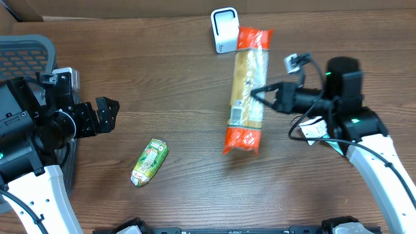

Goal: Scan the item barcode
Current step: 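Lift the spaghetti package upright and carry it toward the scanner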

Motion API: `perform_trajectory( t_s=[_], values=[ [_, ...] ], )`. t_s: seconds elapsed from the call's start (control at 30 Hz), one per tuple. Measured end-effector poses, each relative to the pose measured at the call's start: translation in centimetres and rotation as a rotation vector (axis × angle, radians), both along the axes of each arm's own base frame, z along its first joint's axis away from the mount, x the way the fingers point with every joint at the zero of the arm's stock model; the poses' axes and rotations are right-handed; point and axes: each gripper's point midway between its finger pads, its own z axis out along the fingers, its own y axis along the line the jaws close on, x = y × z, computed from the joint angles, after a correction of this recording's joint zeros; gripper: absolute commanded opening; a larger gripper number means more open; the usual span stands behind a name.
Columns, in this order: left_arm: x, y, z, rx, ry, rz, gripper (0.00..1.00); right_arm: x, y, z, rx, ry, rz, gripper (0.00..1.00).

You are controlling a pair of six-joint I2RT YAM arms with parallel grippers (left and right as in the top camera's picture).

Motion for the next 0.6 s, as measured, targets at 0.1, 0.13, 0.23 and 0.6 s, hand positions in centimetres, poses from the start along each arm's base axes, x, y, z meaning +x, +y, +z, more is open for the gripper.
perform_trajectory(
  t_s=[0.1, 0.13, 0.23, 0.6],
  values=[
    [0.0, 0.0, 0.0, 0.0, 0.0, 0.0, 1.0, 0.2, -1.3, 2.2, 0.102, 0.014, 0.015, 0.04],
    [0.0, 0.0, 0.0, 0.0, 0.0, 0.0, 0.99, 0.1, -1.3, 2.6, 0.118, 0.023, 0.027, 0.03],
    [0.0, 0.0, 0.0, 0.0, 0.0, 0.0, 0.99, -0.4, -1.1, 3.0, 0.142, 0.036, 0.053, 0.03],
    [0.0, 0.0, 0.0, 0.0, -0.001, 0.0, 1.0, -0.7, -1.7, -1.6, -0.001, 0.169, -0.041, 0.03]
  ],
)
